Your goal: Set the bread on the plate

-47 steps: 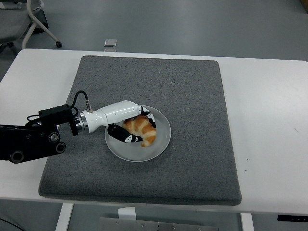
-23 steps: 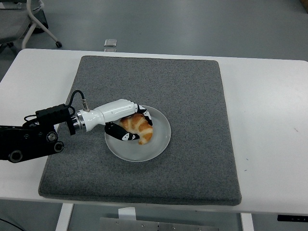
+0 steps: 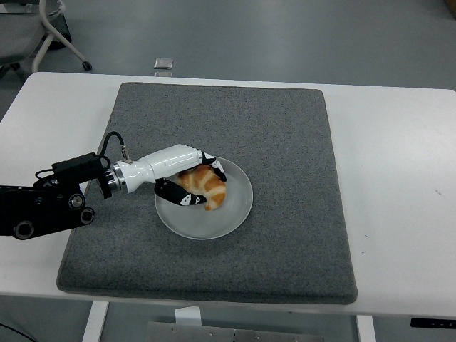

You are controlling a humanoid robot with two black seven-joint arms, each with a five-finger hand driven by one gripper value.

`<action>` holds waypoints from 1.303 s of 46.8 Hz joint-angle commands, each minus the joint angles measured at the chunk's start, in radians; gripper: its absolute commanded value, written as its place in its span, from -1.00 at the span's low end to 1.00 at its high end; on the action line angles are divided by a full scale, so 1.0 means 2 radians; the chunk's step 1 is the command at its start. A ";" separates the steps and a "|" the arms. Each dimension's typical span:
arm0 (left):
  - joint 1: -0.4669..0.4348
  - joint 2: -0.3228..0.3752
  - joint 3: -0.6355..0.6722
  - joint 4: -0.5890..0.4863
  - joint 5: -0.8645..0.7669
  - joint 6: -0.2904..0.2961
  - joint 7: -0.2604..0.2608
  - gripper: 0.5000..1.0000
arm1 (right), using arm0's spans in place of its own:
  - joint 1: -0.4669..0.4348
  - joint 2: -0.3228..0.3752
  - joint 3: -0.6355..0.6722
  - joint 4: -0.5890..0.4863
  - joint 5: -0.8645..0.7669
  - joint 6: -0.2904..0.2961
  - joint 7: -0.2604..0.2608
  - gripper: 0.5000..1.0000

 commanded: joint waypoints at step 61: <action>0.002 0.003 -0.113 -0.002 -0.090 -0.098 0.001 0.95 | 0.000 0.000 0.000 0.000 0.000 0.000 0.000 0.72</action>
